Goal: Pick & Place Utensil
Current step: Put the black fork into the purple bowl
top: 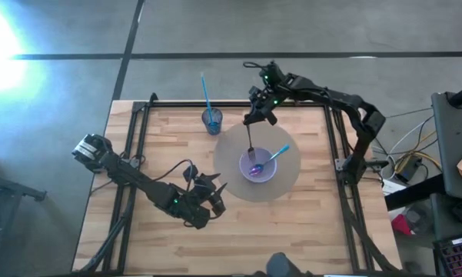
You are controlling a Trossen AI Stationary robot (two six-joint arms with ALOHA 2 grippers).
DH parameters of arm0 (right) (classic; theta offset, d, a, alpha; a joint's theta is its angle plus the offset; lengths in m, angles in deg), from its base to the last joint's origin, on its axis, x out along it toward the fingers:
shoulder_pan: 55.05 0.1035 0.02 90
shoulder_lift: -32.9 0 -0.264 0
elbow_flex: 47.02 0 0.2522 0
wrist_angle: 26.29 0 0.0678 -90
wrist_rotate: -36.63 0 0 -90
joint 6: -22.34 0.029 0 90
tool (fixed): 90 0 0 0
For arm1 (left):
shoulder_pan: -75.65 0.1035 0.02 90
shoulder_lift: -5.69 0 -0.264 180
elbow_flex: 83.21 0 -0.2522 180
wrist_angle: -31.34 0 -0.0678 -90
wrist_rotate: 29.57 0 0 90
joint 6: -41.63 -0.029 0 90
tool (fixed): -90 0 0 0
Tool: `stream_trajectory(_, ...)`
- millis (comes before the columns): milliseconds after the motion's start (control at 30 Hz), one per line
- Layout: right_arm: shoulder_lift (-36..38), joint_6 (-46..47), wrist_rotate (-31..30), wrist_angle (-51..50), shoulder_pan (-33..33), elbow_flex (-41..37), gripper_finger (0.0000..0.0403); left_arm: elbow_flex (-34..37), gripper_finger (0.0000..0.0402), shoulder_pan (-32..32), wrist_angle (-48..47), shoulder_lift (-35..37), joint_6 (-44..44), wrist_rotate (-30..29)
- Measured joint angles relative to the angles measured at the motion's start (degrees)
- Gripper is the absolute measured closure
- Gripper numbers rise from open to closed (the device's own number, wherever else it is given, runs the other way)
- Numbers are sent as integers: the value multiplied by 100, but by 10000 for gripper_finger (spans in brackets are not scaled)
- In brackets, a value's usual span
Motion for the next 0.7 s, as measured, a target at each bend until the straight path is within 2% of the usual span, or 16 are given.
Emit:
stream_trajectory(100,-53,-307,-84,-296,0,-12,392,0,220,0,-2,0,2,0)
stream_trajectory(233,-137,-548,-512,-450,13,-47,392,0,220,0,-1,0,7,0)
stream_trajectory(700,-693,-576,-577,-476,177,-127,392,0,220,0,-37,0,31,0)
